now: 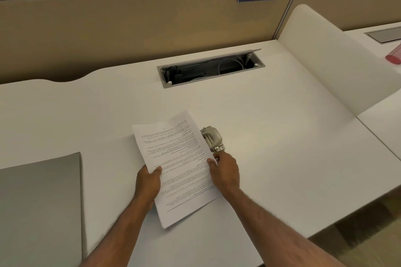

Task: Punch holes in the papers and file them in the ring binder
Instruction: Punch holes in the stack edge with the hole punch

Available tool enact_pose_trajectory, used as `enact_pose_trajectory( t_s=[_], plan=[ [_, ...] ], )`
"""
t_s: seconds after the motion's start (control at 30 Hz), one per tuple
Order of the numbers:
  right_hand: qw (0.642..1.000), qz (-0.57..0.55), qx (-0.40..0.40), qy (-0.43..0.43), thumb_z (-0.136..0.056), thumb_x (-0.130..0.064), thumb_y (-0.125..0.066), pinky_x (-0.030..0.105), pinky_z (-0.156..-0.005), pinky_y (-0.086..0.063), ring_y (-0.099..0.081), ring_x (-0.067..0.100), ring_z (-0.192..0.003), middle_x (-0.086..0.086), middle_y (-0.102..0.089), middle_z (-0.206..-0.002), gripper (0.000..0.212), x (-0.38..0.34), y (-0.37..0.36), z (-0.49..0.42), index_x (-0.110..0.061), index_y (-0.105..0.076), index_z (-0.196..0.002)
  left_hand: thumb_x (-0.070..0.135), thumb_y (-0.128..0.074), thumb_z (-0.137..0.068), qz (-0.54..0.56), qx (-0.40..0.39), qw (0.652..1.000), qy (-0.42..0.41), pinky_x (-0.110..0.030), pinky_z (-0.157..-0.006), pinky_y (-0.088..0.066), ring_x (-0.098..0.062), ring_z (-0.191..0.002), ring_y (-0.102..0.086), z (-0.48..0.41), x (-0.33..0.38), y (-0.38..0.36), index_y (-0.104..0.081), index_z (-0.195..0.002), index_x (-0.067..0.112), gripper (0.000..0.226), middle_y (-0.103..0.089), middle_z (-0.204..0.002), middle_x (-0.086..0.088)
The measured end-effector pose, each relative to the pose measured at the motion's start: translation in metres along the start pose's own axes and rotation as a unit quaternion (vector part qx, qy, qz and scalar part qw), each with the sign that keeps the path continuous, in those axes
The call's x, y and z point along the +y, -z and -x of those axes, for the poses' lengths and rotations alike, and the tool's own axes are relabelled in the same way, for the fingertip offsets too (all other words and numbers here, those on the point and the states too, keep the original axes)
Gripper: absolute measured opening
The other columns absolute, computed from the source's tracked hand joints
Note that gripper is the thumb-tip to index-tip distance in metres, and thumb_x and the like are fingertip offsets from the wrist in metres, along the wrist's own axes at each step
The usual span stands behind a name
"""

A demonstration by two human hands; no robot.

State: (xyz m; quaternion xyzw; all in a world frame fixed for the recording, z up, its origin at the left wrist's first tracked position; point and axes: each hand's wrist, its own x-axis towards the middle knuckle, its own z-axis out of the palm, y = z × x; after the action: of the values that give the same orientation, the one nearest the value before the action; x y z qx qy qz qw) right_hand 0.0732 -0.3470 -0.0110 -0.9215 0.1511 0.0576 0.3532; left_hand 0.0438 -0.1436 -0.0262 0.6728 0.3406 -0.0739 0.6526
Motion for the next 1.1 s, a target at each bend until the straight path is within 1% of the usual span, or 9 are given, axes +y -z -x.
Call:
enact_pose_trajectory(
  t_s=[0.2, 0.43, 0.6, 0.7, 0.77, 0.83, 0.9, 0.97, 1.1],
  plan=[
    [1.000, 0.016, 0.012, -0.006, -0.090, -0.033, -0.063, 0.027, -0.073, -0.044, -0.063, 0.019, -0.090, -0.001, -0.068, -0.101, 0.023, -0.001, -0.002, -0.002, -0.018, -0.065, -0.107, 0.015, -0.050, -0.099, 0.000, 0.012, 1.000, 0.000, -0.027, -0.065, -0.051, -0.014, -0.086, -0.065, 0.004, 0.000, -0.001, -0.060, -0.108, 0.027, 0.018, -0.066, -0.092, 0.013],
    [0.999, -0.017, 0.036, -0.022, -0.088, -0.032, -0.064, 0.027, -0.072, -0.044, -0.059, 0.014, -0.083, -0.006, -0.067, -0.095, 0.020, 0.003, 0.002, -0.004, -0.021, -0.064, -0.104, 0.015, -0.050, -0.099, 0.009, 0.008, 1.000, 0.002, -0.030, -0.070, -0.052, -0.016, -0.087, -0.065, 0.008, 0.004, -0.007, -0.060, -0.106, 0.028, 0.017, -0.066, -0.093, 0.012],
    [0.999, -0.009, 0.051, -0.007, -0.089, -0.029, -0.061, 0.036, -0.081, -0.052, -0.063, 0.016, -0.084, -0.003, -0.071, -0.094, 0.018, 0.007, 0.004, -0.005, -0.019, -0.069, -0.102, 0.016, -0.050, -0.099, -0.001, 0.005, 1.000, -0.005, -0.035, -0.078, -0.053, -0.015, -0.087, -0.065, 0.006, 0.010, -0.012, -0.059, -0.105, 0.029, 0.017, -0.065, -0.091, 0.015],
    [0.999, -0.004, 0.050, -0.005, -0.089, -0.030, -0.061, 0.037, -0.083, -0.052, -0.063, 0.017, -0.082, -0.003, -0.072, -0.093, 0.017, 0.009, 0.006, -0.007, -0.019, -0.070, -0.101, 0.015, -0.050, -0.099, 0.004, 0.007, 1.000, -0.003, -0.034, -0.076, -0.052, -0.014, -0.086, -0.065, 0.006, 0.010, -0.012, -0.059, -0.105, 0.028, 0.017, -0.065, -0.090, 0.014],
    [0.999, 0.005, 0.054, -0.003, -0.090, -0.028, -0.060, 0.037, -0.084, -0.050, -0.063, 0.018, -0.081, -0.003, -0.072, -0.090, 0.015, 0.010, 0.007, -0.008, -0.020, -0.070, -0.098, 0.016, -0.050, -0.099, 0.011, 0.006, 1.000, 0.002, -0.034, -0.074, -0.053, -0.015, -0.086, -0.065, 0.007, 0.009, -0.012, -0.060, -0.105, 0.028, 0.016, -0.066, -0.091, 0.014],
    [0.998, 0.020, 0.055, -0.001, -0.090, -0.028, -0.059, 0.038, -0.086, -0.047, -0.063, 0.021, -0.083, -0.003, -0.072, -0.090, 0.015, 0.012, 0.008, -0.008, -0.022, -0.071, -0.096, 0.016, -0.051, -0.099, 0.017, 0.001, 1.000, 0.006, -0.037, -0.079, -0.054, -0.016, -0.087, -0.066, 0.008, 0.007, -0.012, -0.061, -0.105, 0.027, 0.016, -0.066, -0.091, 0.014],
    [0.998, 0.031, 0.050, -0.007, -0.090, -0.029, -0.057, 0.038, -0.088, -0.045, -0.064, 0.022, -0.086, -0.003, -0.073, -0.092, 0.018, 0.013, 0.010, -0.009, -0.024, -0.072, -0.098, 0.016, -0.051, -0.098, 0.022, -0.004, 1.000, 0.010, -0.040, -0.080, -0.055, -0.018, -0.088, -0.067, 0.011, 0.006, -0.011, -0.062, -0.097, 0.029, 0.017, -0.068, -0.092, 0.013],
    [0.998, 0.034, 0.048, -0.015, -0.090, -0.030, -0.055, 0.038, -0.089, -0.043, -0.064, 0.022, -0.086, -0.004, -0.074, -0.091, 0.020, 0.012, 0.011, -0.009, -0.025, -0.073, -0.097, 0.016, -0.052, -0.098, 0.030, -0.006, 0.999, 0.010, -0.038, -0.076, -0.056, -0.018, -0.087, -0.068, 0.012, 0.005, -0.010, -0.063, -0.090, 0.033, 0.022, -0.069, -0.092, 0.013],
    [0.998, 0.027, 0.041, -0.032, -0.089, -0.030, -0.055, 0.038, -0.090, -0.037, -0.064, 0.020, -0.086, -0.006, -0.074, -0.089, 0.018, 0.014, 0.014, -0.013, -0.026, -0.073, -0.092, 0.017, -0.052, -0.098, 0.036, -0.013, 0.999, 0.004, -0.035, -0.070, -0.055, -0.019, -0.089, -0.068, 0.014, 0.009, -0.013, -0.062, -0.091, 0.035, 0.022, -0.069, -0.094, 0.013]
  ],
)
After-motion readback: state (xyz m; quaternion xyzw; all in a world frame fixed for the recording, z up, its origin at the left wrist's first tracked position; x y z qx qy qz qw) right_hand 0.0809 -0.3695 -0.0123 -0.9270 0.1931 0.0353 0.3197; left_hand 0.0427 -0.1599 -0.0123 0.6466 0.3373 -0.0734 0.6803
